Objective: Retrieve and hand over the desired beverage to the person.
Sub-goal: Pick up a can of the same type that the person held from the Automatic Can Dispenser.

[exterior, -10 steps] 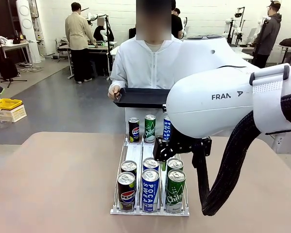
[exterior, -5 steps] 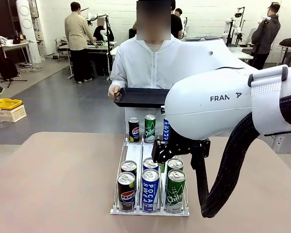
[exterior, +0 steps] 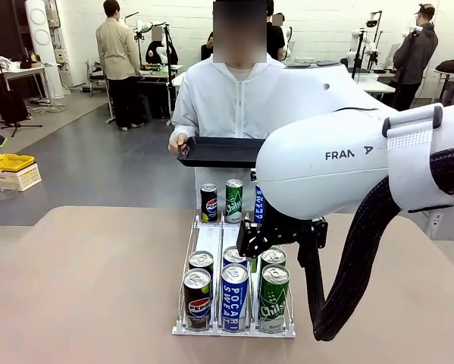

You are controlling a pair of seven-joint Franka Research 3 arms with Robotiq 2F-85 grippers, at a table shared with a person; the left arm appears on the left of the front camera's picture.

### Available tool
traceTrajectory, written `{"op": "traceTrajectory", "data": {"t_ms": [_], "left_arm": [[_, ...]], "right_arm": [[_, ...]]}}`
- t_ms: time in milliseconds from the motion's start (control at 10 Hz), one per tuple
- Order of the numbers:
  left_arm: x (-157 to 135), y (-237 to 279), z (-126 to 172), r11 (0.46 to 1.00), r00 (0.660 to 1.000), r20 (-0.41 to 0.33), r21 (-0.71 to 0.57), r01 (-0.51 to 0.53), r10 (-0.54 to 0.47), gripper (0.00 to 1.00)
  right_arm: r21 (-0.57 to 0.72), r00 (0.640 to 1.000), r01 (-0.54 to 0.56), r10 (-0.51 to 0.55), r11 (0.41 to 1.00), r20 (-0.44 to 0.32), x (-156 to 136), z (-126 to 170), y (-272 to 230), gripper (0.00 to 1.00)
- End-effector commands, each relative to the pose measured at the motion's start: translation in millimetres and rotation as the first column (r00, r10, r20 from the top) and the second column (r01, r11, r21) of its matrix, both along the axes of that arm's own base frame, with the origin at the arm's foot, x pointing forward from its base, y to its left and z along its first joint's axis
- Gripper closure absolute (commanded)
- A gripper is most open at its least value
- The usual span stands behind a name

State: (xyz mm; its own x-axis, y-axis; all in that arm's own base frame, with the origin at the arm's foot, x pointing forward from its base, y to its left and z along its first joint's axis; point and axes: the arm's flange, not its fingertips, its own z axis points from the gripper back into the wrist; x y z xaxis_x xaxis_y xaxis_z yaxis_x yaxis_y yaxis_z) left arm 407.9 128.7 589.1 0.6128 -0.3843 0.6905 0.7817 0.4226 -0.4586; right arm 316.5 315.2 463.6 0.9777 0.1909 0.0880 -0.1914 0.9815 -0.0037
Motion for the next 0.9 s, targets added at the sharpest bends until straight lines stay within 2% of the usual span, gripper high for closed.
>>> {"op": "traceTrajectory", "data": {"t_ms": [0, 800], "left_arm": [[0, 1, 3, 1.0, 1.0, -0.002, -0.011, 0.002, -0.002, 0.0], [0, 1, 3, 1.0, 1.0, -0.002, -0.011, 0.002, -0.002, 0.0]], "right_arm": [[-0.024, 1.0, -0.016, 0.015, 1.0, -0.009, 3, -1, 1, 0.0], [-0.032, 0.998, -0.007, 0.005, 0.999, -0.063, 23, -20, -2, 0.0]]}}
